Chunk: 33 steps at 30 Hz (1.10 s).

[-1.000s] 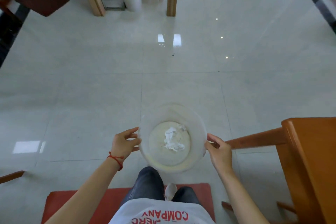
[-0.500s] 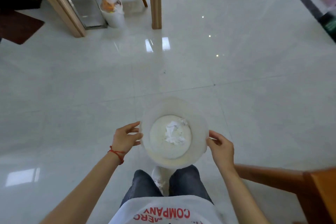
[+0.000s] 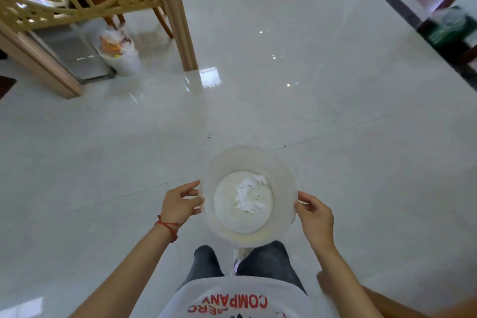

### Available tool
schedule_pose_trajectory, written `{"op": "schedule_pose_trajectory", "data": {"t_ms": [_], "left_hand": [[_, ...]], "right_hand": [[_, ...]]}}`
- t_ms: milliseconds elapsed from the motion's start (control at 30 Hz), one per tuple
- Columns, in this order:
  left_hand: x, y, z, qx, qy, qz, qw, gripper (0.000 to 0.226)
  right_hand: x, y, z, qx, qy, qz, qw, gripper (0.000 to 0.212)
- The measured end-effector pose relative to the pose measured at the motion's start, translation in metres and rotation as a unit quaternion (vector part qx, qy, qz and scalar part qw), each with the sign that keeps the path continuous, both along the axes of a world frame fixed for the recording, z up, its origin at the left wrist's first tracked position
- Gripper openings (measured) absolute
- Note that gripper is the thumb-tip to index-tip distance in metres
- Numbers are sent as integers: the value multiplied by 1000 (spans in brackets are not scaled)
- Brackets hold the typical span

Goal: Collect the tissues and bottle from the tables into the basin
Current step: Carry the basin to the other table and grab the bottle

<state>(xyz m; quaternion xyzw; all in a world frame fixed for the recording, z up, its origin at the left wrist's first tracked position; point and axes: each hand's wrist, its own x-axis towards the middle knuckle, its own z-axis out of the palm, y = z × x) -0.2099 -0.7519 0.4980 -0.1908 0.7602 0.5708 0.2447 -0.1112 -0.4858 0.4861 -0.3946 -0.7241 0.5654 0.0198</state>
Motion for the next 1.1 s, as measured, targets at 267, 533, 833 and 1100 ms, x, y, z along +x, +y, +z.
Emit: {"op": "schedule_pose_trajectory", "data": {"t_ms": [267,533,833,1100], "left_hand": [[-82,84,9,-7,9,-103,995,45],[-161,192,1,-4,2,-286,958,46],[-220,315,6,11,-7,-442,897,45],[-226,412,-3,16,-28,-517,855,45]], "right_hand": [[-32,53,7,-4,9,-113,994,25],[-34,98,4,-8,2,-274,962,29],[-46,132,9,12,2,-432,902,28],[-44,174,4,19,-20,-518,855,29]]}}
